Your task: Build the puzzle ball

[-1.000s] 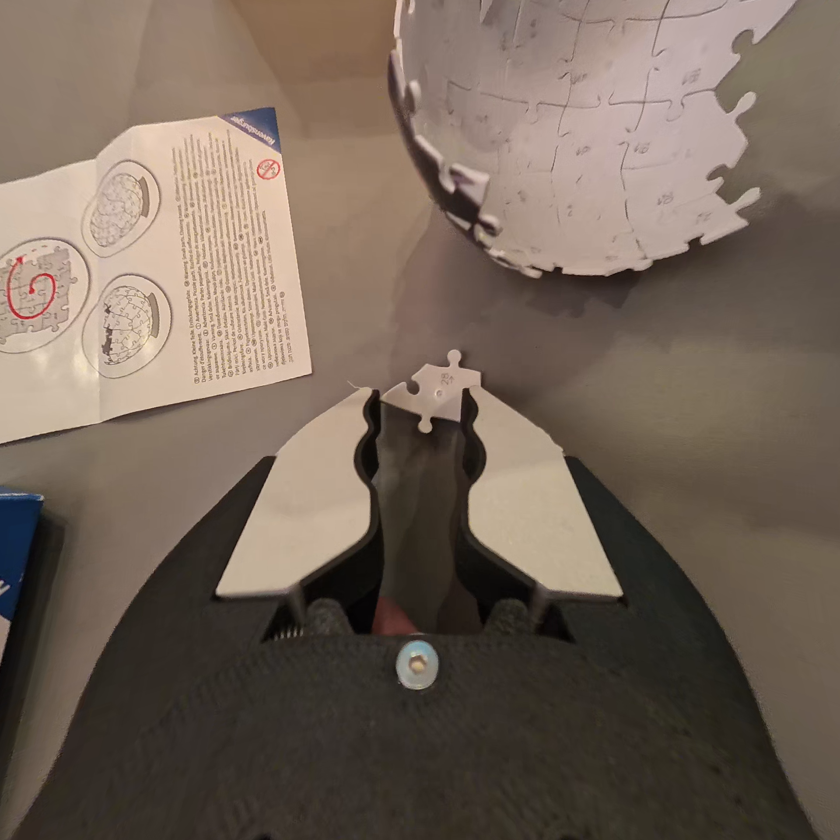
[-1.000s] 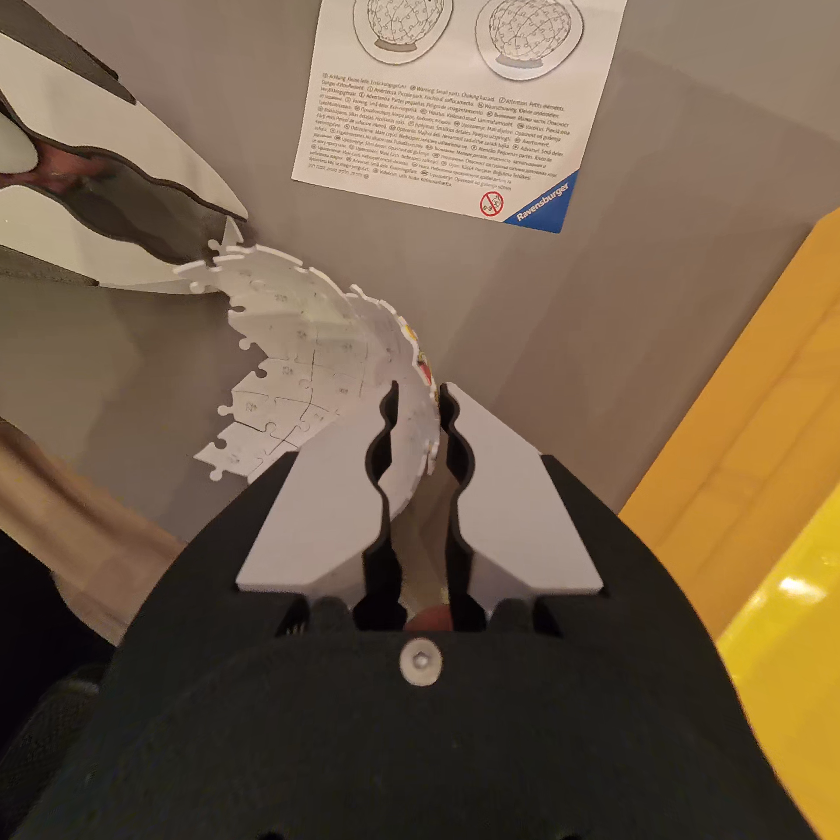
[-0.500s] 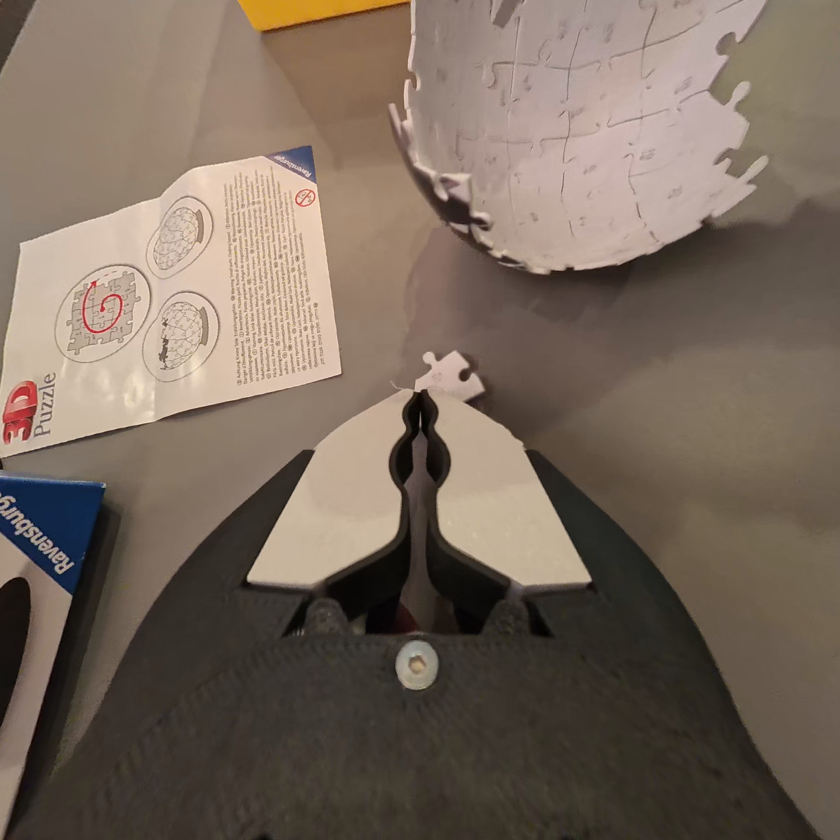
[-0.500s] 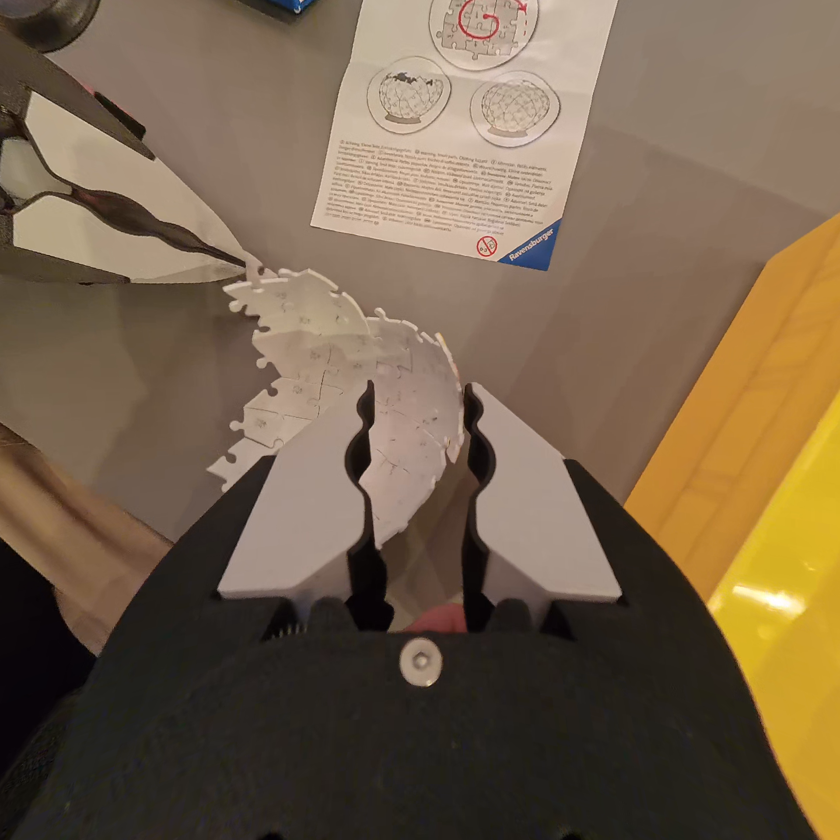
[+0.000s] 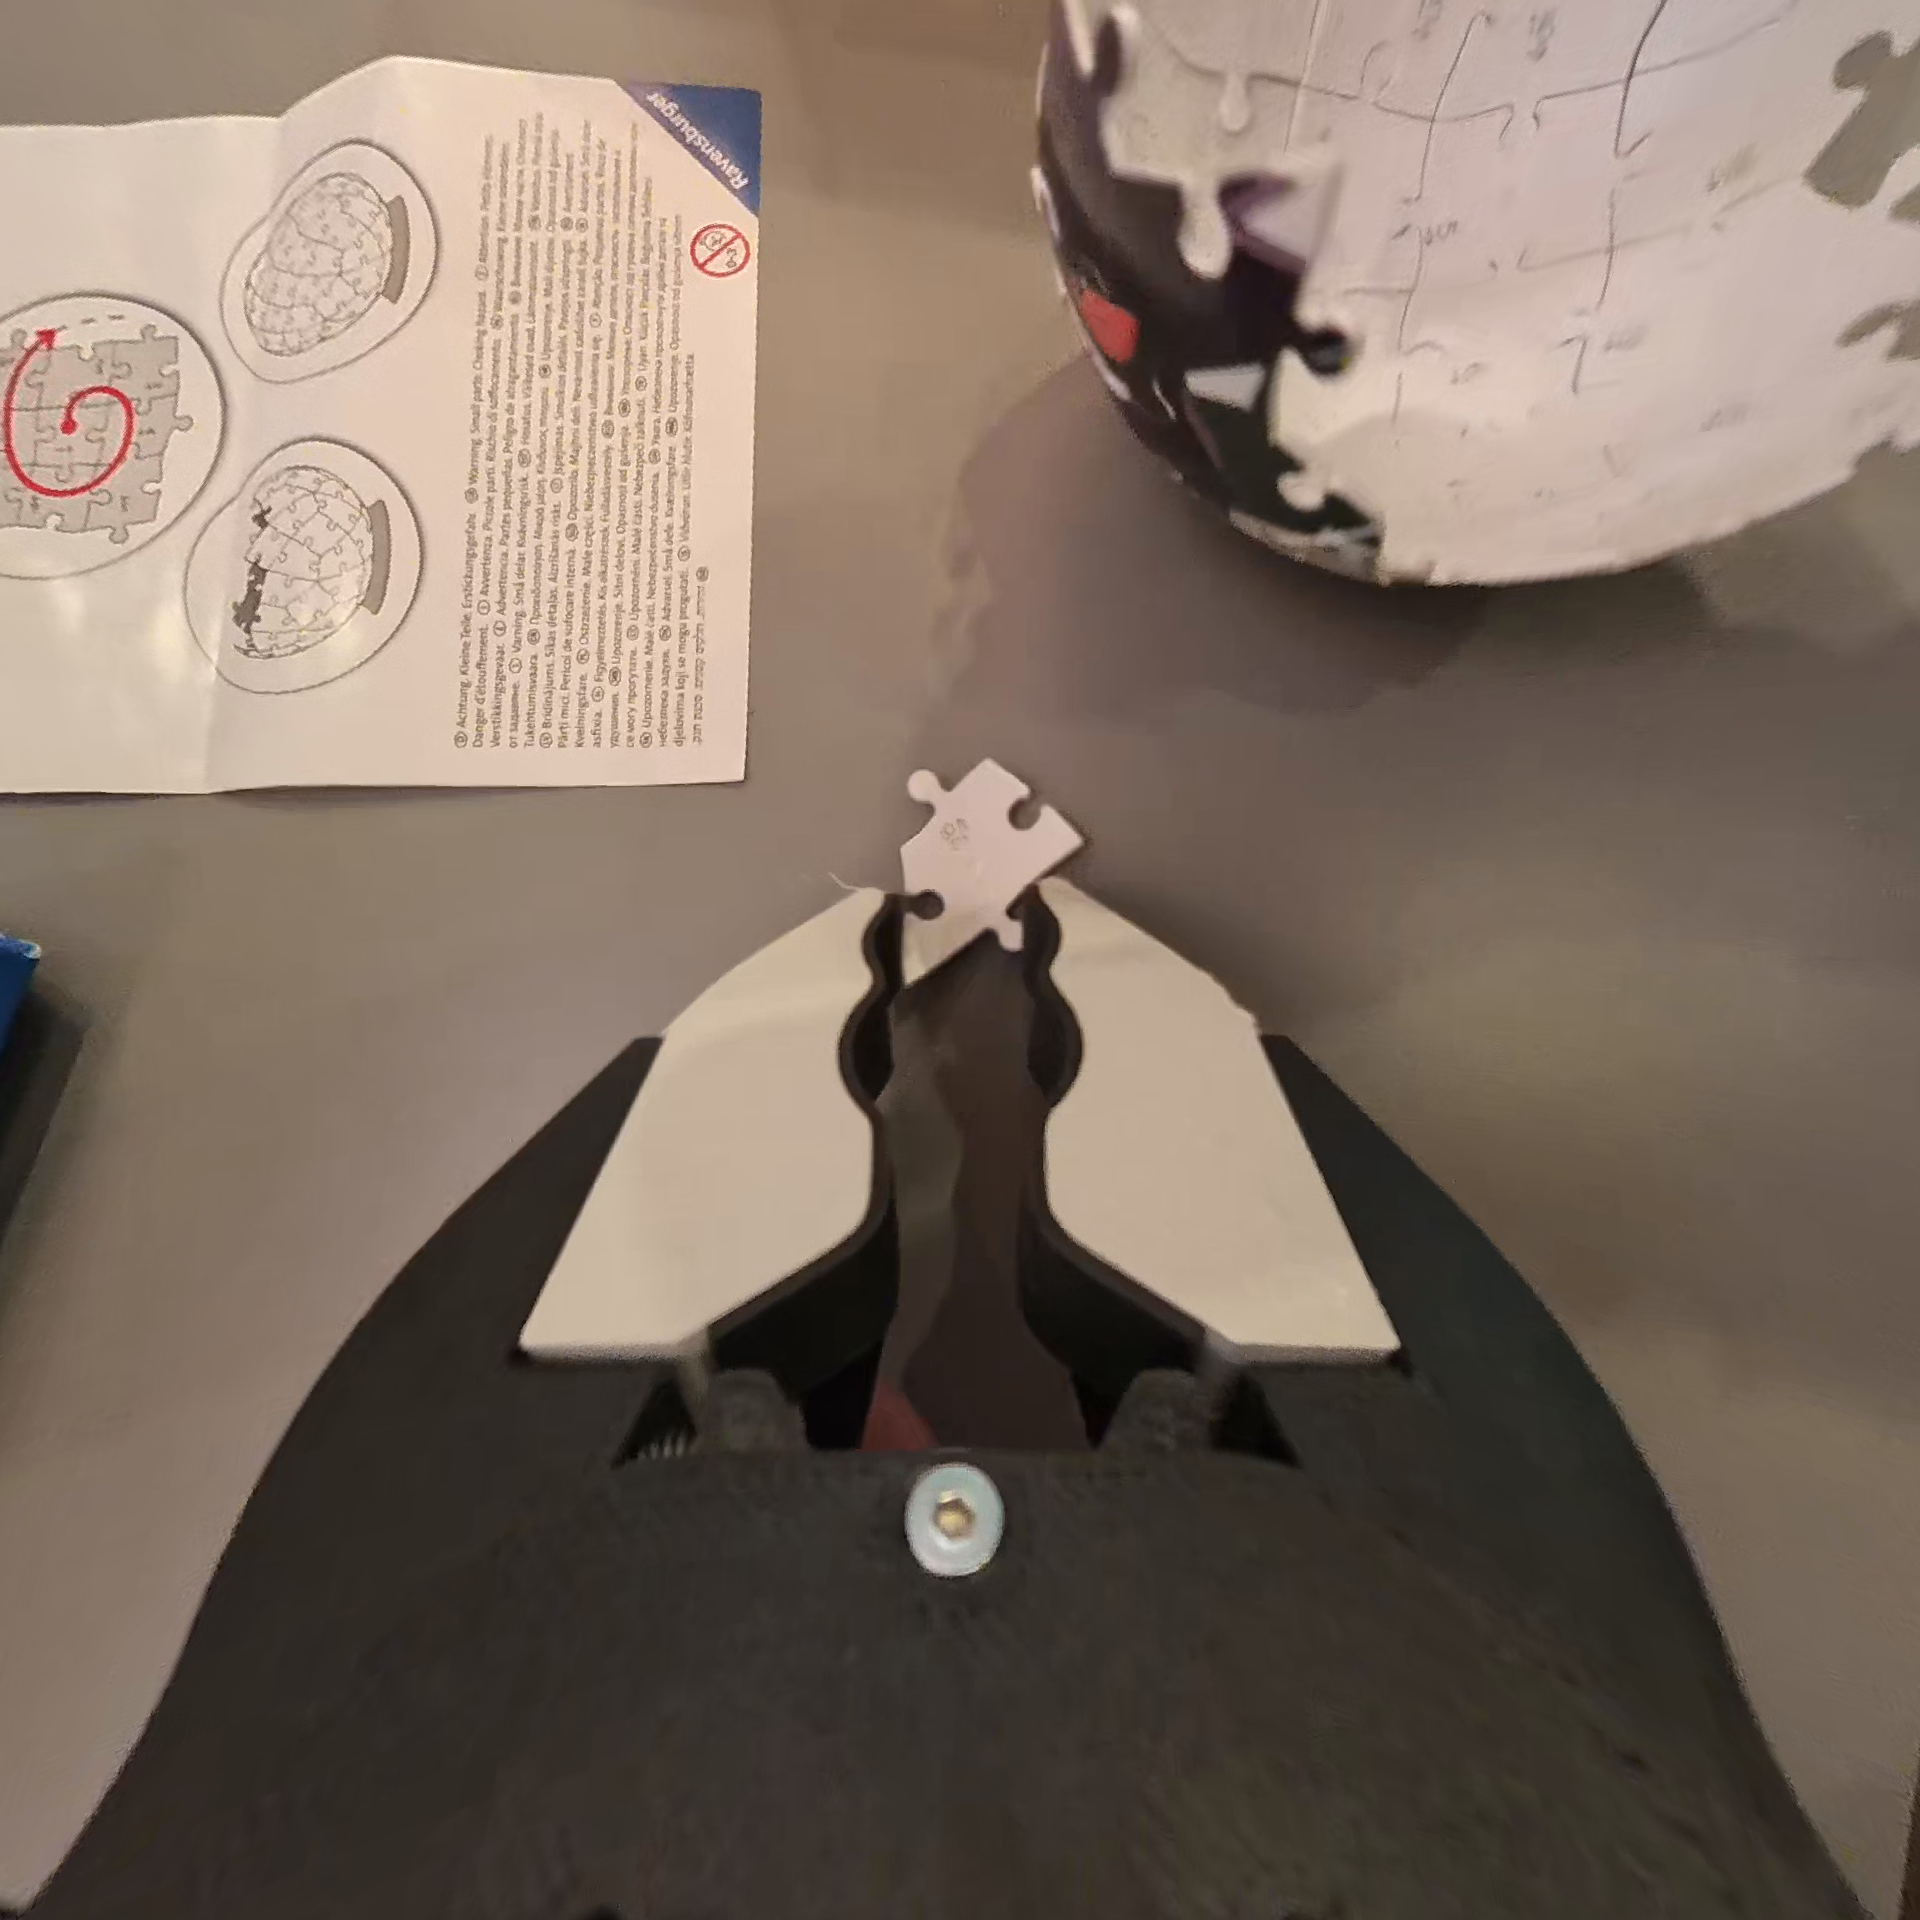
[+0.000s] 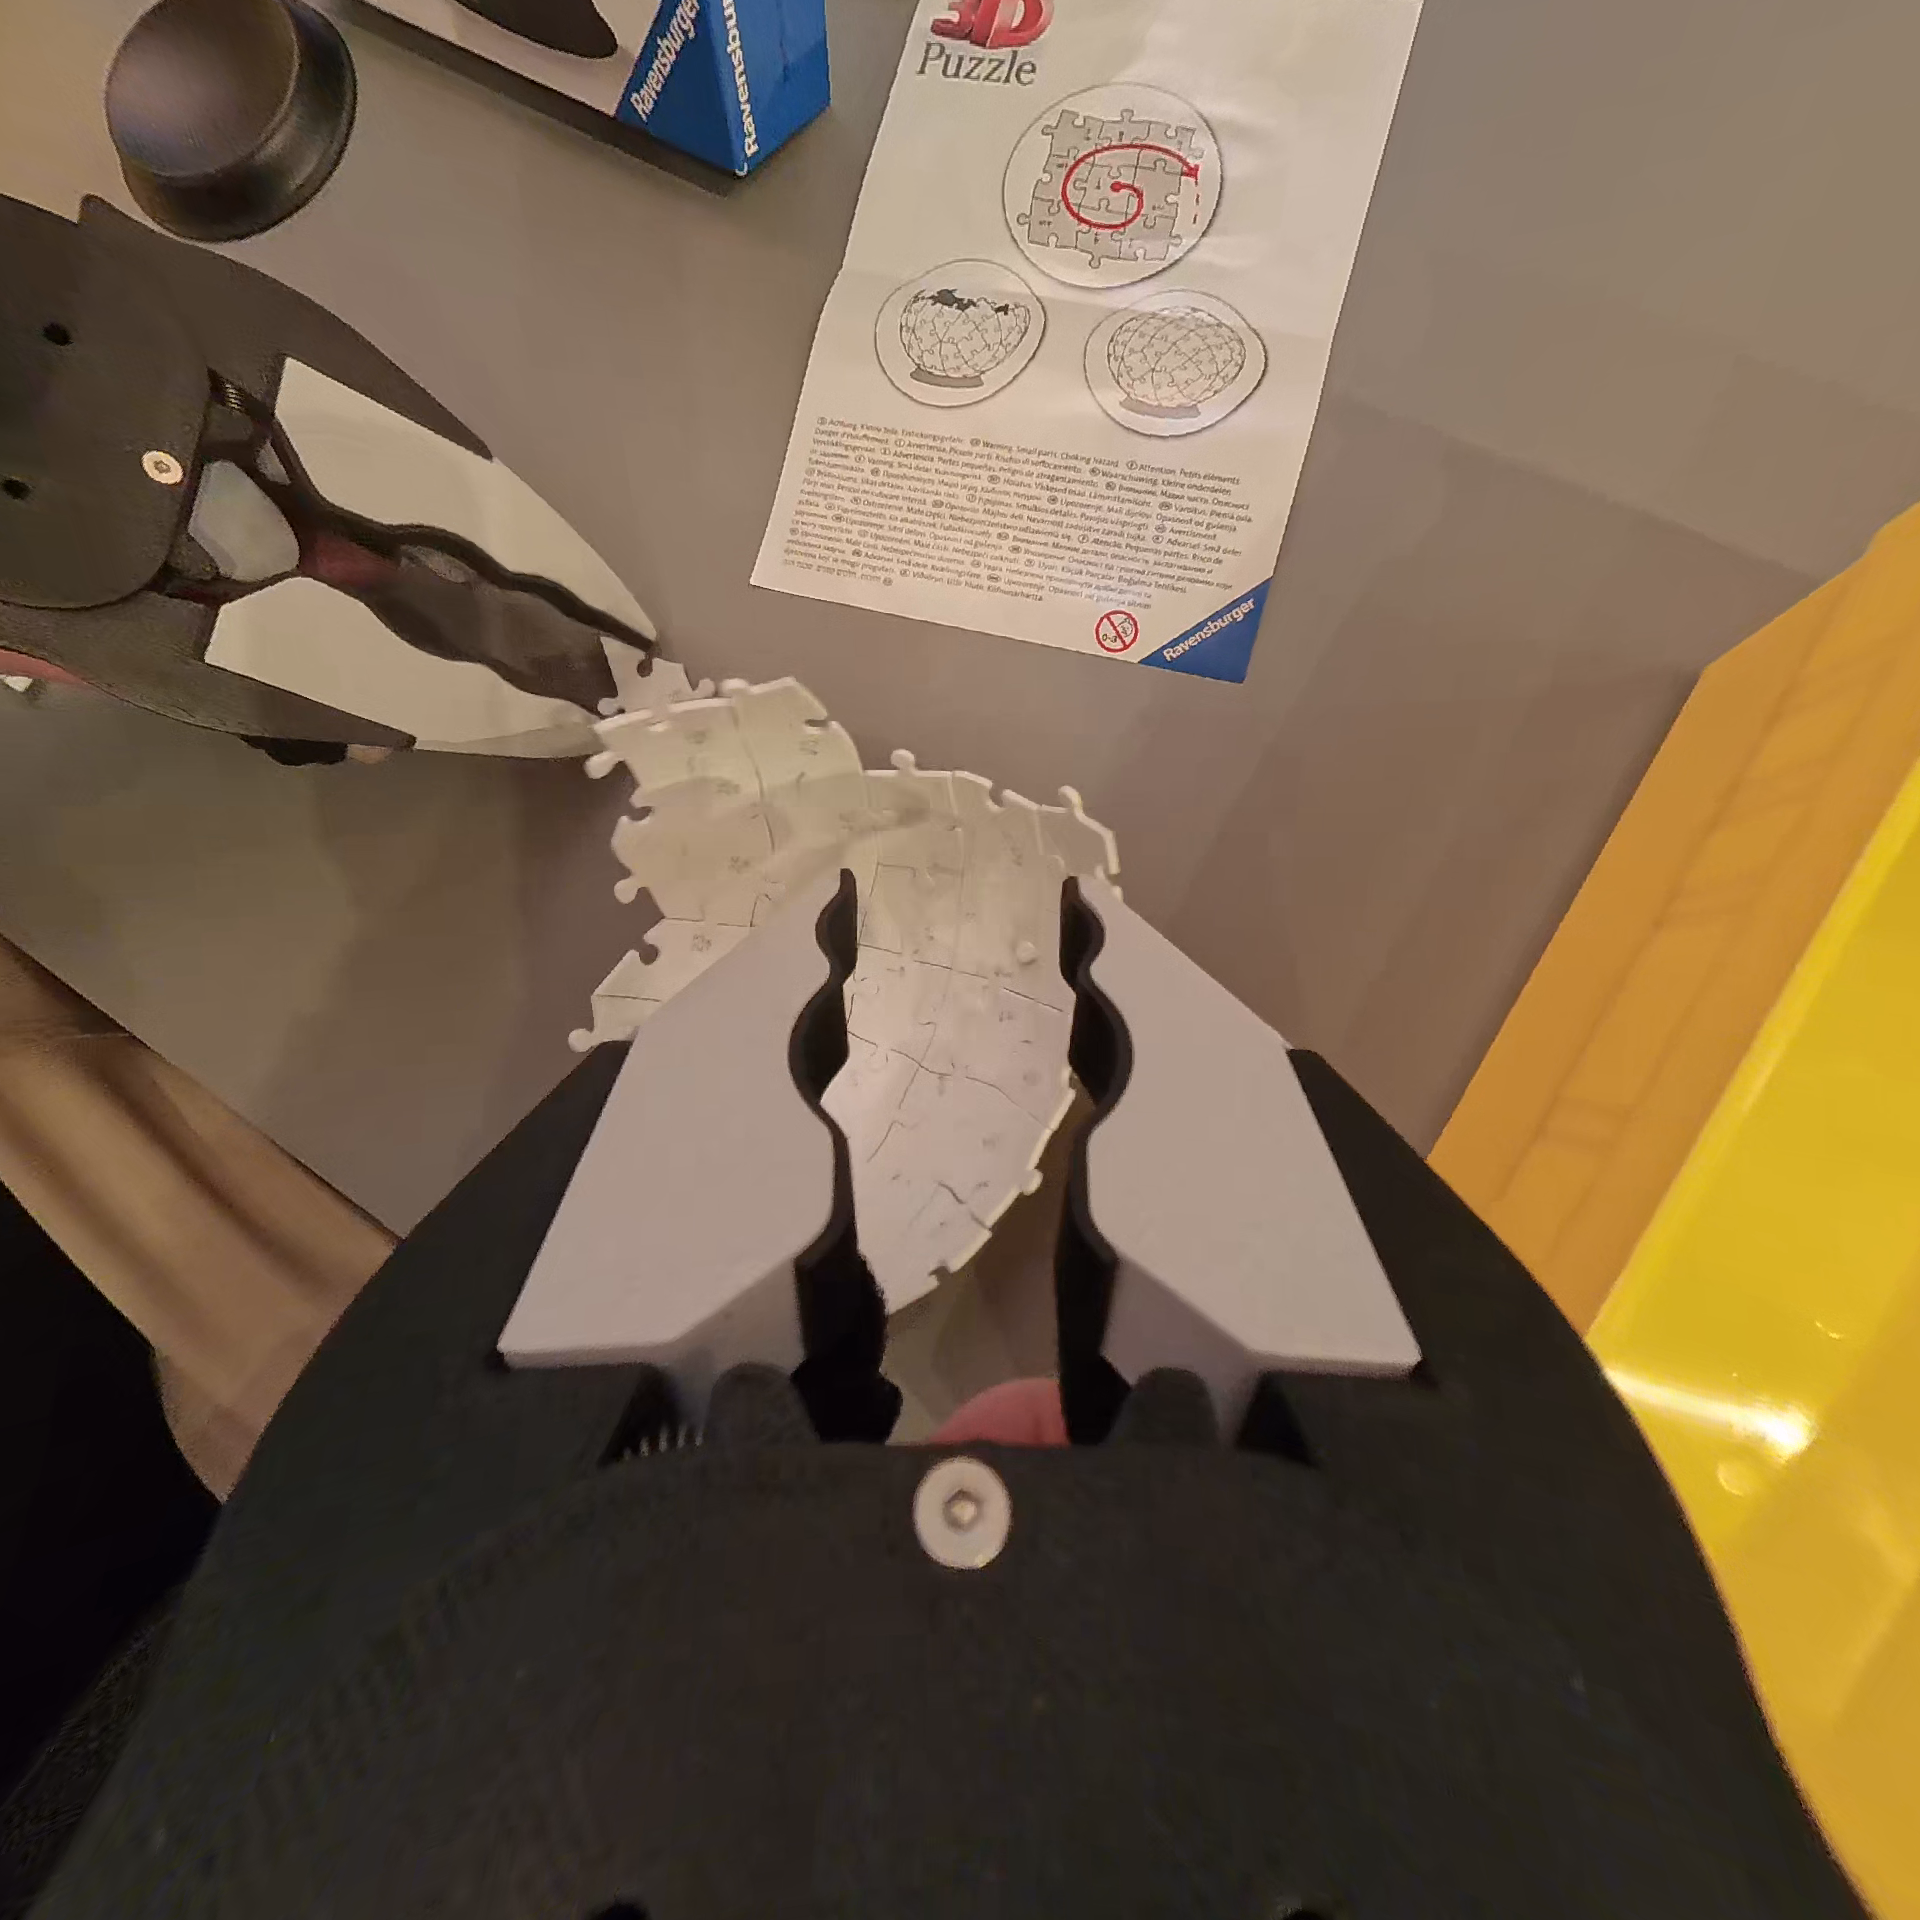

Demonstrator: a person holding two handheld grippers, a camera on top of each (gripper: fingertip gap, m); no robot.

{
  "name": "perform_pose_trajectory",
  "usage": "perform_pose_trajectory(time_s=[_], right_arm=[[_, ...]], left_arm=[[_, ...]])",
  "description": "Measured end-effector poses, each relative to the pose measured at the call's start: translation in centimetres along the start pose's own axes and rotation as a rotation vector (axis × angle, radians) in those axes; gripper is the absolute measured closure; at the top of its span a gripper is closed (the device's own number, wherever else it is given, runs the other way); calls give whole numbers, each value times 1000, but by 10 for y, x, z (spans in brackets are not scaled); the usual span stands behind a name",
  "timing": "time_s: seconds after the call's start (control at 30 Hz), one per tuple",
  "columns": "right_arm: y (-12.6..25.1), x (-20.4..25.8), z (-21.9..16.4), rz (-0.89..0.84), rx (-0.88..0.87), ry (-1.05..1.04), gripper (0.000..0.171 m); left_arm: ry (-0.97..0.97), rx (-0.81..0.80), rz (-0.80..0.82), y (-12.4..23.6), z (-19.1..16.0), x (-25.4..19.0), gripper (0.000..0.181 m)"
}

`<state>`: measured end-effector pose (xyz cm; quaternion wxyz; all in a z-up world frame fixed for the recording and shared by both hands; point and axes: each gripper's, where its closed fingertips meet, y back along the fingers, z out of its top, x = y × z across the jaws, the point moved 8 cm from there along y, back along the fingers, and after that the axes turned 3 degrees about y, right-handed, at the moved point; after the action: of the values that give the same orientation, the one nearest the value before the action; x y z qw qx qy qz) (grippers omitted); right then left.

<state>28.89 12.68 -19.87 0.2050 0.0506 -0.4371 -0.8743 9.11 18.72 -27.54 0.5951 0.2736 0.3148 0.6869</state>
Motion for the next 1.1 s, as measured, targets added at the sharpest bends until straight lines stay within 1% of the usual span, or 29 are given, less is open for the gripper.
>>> perform_pose_trajectory(time_s=[0.03, 0.13, 0.33, 0.43, 0.5, 0.6, 0.73, 0.83, 0.9, 0.97, 1.1], right_arm=[[0, -1, -1, -1, -1, -2, 134], [4, -2, -1, -4, -14, 0, 134], [18, 0, 8, -28, -69, 52, 134], [28, 5, 19, -20, -114, 108, 134], [34, 10, 28, 0, -149, 152, 135], [41, 20, 47, 90, -209, 210, 138], [43, 28, 70, 238, -249, 249, 146], [36, 29, 80, 300, -213, 272, 147], [34, 29, 84, 347, -194, 287, 147], [31, 27, 86, 388, -161, 278, 149], [26, 26, 84, 457, -114, 279, 150]], left_arm=[[2, -6, 4, -1, 0, 0, 161], [17, -21, -5, -2, 1, 2, 163], [-57, -36, 19, 1, 0, 3, 164], [-98, -67, 50, 12, 5, 9, 164], [-145, -86, 94, 26, 15, 15, 164], [-241, -145, 118, 54, 44, 18, 164], [-453, -162, 137, 78, 84, 7, 164], [-593, -130, 139, 81, 104, -2, 164], [-672, -128, 125, 82, 111, -8, 164], [-745, -118, 151, 83, 117, -12, 164], [-819, -127, 170, 81, 125, -19, 164]])
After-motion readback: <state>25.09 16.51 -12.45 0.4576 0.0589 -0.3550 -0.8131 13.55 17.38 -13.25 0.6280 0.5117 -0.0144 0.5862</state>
